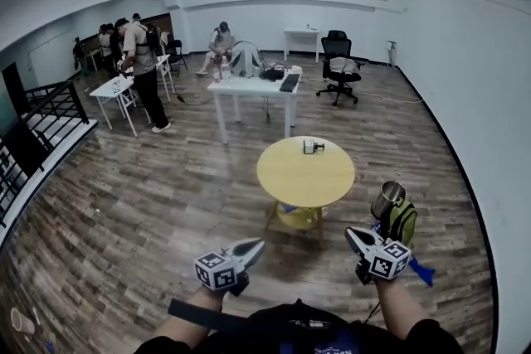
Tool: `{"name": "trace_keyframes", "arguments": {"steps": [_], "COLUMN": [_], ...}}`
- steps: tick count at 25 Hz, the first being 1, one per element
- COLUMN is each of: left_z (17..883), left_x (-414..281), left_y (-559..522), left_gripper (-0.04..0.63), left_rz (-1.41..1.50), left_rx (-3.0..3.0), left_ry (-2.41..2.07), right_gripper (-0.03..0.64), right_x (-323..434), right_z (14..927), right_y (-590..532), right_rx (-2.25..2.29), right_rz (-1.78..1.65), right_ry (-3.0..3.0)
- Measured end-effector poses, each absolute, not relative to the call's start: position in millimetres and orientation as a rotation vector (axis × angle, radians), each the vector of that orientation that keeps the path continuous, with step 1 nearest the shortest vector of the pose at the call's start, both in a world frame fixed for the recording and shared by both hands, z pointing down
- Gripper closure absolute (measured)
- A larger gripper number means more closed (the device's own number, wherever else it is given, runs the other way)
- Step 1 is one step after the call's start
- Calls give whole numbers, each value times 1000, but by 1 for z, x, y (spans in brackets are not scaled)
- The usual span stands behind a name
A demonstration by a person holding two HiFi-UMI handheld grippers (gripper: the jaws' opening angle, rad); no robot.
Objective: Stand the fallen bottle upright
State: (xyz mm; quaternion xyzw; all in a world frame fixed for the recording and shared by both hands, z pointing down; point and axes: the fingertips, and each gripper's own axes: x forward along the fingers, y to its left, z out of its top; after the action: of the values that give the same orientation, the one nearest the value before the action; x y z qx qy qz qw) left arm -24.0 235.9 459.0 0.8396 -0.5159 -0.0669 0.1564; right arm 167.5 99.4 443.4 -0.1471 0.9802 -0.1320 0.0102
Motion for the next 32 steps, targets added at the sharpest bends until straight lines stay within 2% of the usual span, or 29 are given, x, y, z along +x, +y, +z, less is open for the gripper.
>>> {"name": "trace_keyframes", "arguments": {"steps": [6,11,26,32], "left_z": [472,477,459,464], "left_x": [0,-24,-239,-296], "left_y": [156,104,-47,-92], "left_gripper": [581,581,581,581], "left_rz": [-137,-156,-125,-153], "left_rx": [2408,2407,2547,2533], "left_ry": [-1419,-1396,-1206,-1214], "right_gripper": [620,620,620,620], "right_x": [177,165,-43,-98], "right_z": [458,468,446,455], "right_y": [18,-28,-156,-201], "right_rx": [-469,-527,-730,-721], "right_rz": [-458,-478,-411,-415], "right_ry": [3062,3051,3001,3032]}}
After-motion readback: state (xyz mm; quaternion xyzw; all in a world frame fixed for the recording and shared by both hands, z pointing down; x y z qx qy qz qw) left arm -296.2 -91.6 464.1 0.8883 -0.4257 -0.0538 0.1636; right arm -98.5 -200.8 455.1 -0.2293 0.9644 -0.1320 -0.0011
